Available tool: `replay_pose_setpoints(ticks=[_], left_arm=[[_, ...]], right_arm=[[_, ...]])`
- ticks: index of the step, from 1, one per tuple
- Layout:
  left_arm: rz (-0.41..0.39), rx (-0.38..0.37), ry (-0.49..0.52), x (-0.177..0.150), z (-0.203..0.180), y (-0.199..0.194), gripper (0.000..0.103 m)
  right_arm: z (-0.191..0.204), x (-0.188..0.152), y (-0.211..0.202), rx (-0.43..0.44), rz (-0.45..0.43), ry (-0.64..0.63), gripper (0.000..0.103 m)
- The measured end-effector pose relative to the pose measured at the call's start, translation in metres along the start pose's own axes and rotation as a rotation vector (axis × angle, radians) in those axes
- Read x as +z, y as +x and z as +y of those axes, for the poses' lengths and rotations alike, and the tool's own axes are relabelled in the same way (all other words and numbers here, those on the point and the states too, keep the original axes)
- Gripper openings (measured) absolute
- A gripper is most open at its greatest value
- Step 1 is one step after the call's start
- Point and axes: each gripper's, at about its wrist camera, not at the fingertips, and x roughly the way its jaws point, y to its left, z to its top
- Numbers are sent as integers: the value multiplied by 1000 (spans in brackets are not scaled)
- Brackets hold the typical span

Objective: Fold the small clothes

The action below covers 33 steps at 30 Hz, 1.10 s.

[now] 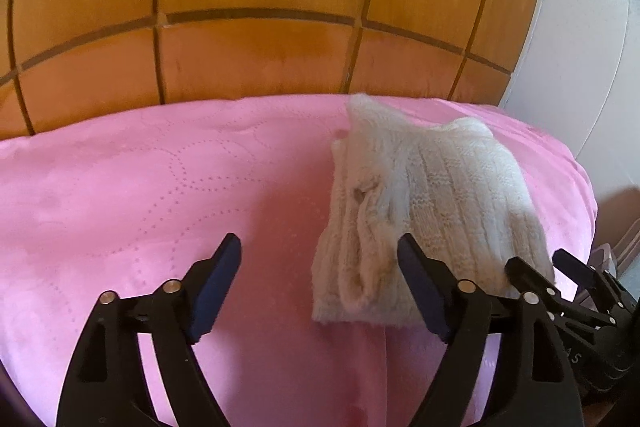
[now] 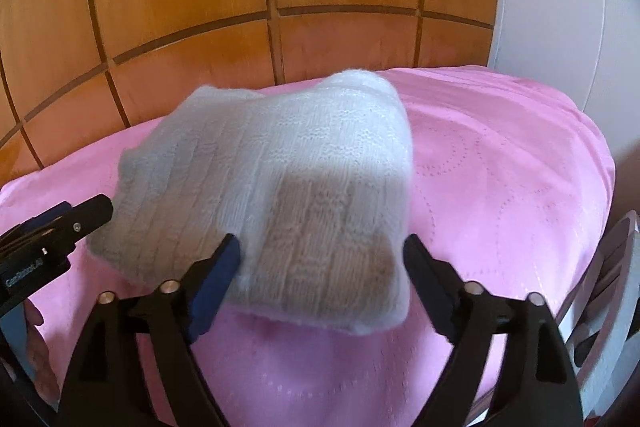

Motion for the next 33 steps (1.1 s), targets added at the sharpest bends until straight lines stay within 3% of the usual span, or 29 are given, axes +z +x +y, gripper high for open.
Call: replay_pose_setpoints(ticks=[6, 8, 13, 22, 33], left_arm=[[-36, 19, -8, -6, 3, -22, 80], [-44, 26, -16, -8, 6, -28, 86], [-50, 53, -36, -18, 11, -40, 87], [-41, 116, -70, -33, 27, -53, 91], [-38, 142, -38, -46, 20, -60, 94]], right_arm=[[6, -6, -23, -26, -36, -2, 97], [8, -7, -30, -42, -51, 0, 100], [14, -10, -40, -59, -55, 23, 101], [31, -18, -51, -195, -57, 20, 101], [39, -24, -56, -199, -59, 12, 101]])
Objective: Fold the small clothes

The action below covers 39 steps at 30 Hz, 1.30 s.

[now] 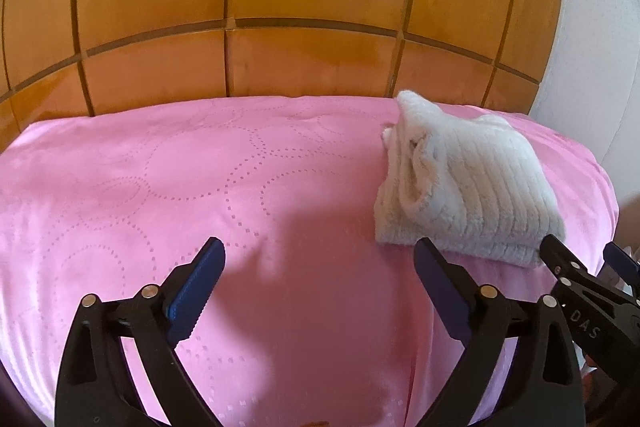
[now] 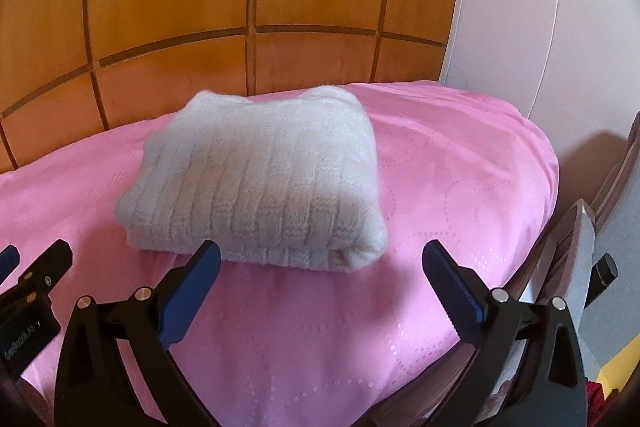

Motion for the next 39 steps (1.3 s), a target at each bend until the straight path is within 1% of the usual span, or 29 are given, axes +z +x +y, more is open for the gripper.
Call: replay_pose_setpoints(ticks=[7, 8, 9, 15, 21, 39], left_arm=[[-5, 2, 16, -3, -4, -4, 95], [-5, 3, 17, -3, -4, -4, 98], [-8, 7, 18, -3, -4, -5, 99], [-10, 11, -3, -2, 0, -7, 99], [-10, 33, 12, -4, 0, -10, 99], [-29, 45, 11, -5, 0, -17, 99]], right_arm=[[-1, 0, 0, 4, -13, 14, 101], [-1, 0, 0, 3, -14, 14, 101], [-2, -1, -1, 2, -15, 16, 101], [-1, -2, -1, 6, -15, 26, 101], [2, -3, -3, 8, -16, 13, 101], [0, -2, 2, 25, -12, 18, 101]])
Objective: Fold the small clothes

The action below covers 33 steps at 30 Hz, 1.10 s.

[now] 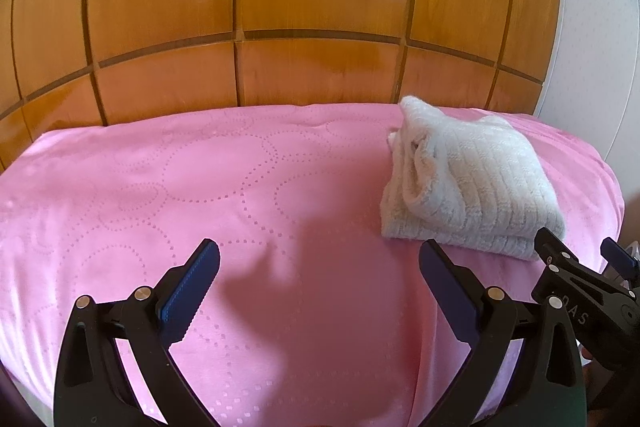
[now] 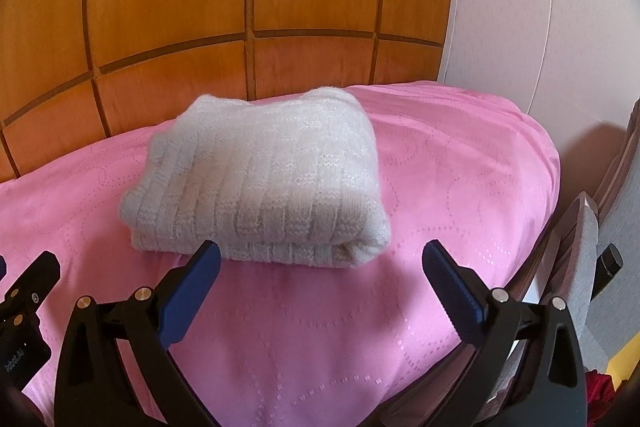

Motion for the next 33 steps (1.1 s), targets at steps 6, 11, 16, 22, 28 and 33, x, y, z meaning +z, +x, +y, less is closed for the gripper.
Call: replay_pose_setpoints(ticks=[6, 11, 16, 22, 28, 33], left_arm=[[6, 3, -3, 1, 2, 0, 99], [4, 4, -1, 1, 2, -3, 99], [0, 2, -2, 1, 3, -4, 99], [-3, 1, -1, 2, 4, -4, 99], [6, 2, 2, 2, 3, -1, 99], [17, 2, -2, 1, 2, 1, 99]], right_arm=[[0, -2, -2, 1, 3, 3, 101], [0, -3, -2, 4, 5, 4, 101], [-1, -2, -1, 6, 4, 5, 101], [1, -3, 0, 6, 6, 1, 101], [1, -6, -1, 2, -2, -1, 101], [-1, -7, 2, 5, 8, 5, 101]])
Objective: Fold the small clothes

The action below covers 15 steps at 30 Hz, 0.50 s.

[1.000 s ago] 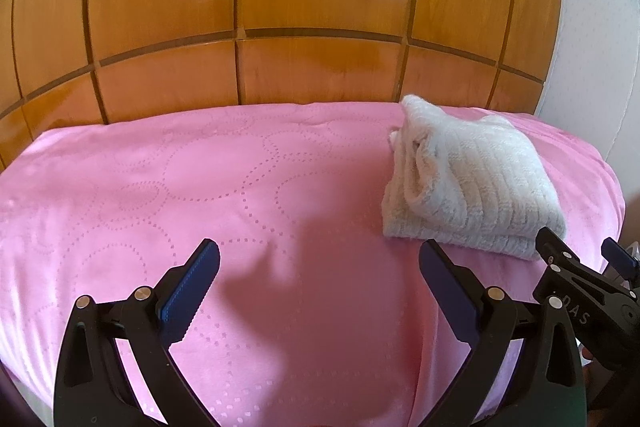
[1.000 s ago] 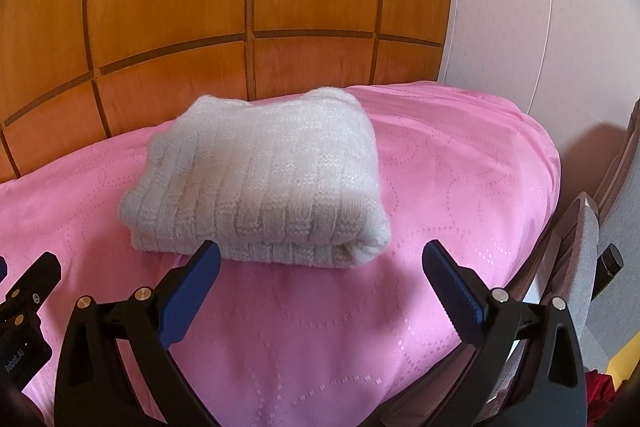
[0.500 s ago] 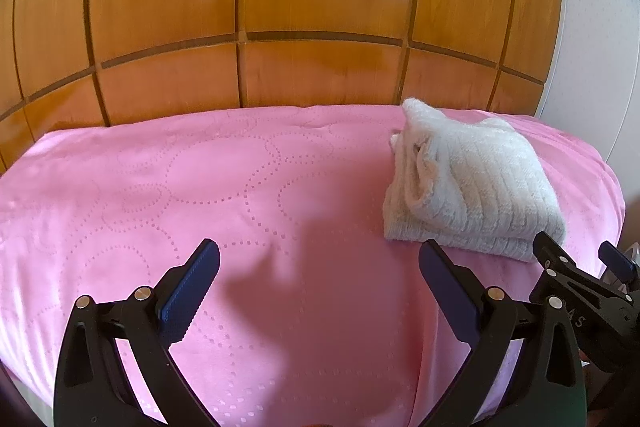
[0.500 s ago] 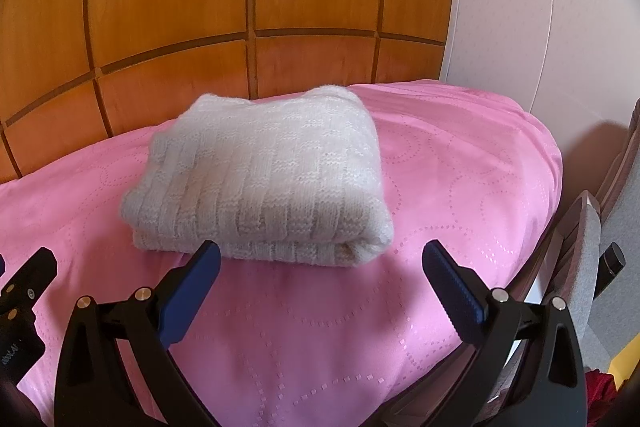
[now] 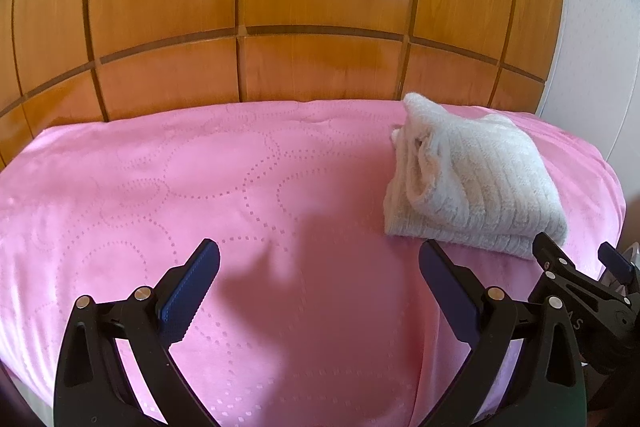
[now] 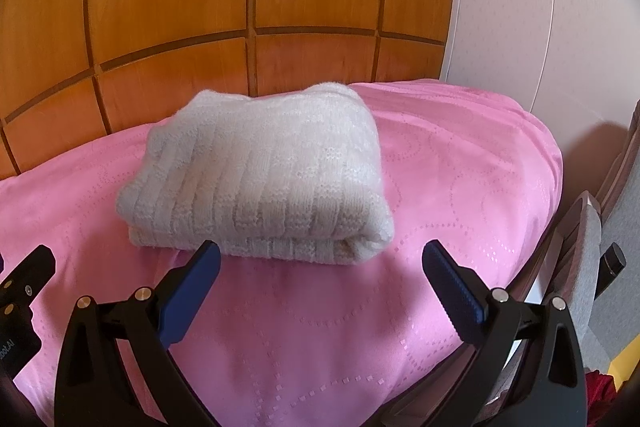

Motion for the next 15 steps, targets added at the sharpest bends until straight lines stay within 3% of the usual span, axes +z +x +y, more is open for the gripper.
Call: replay_pose_setpoints(ticks=[15], left_arm=[[26, 12, -2, -2, 2, 16, 99]], right_arm=[[-12, 4, 10, 12, 0, 13, 101]])
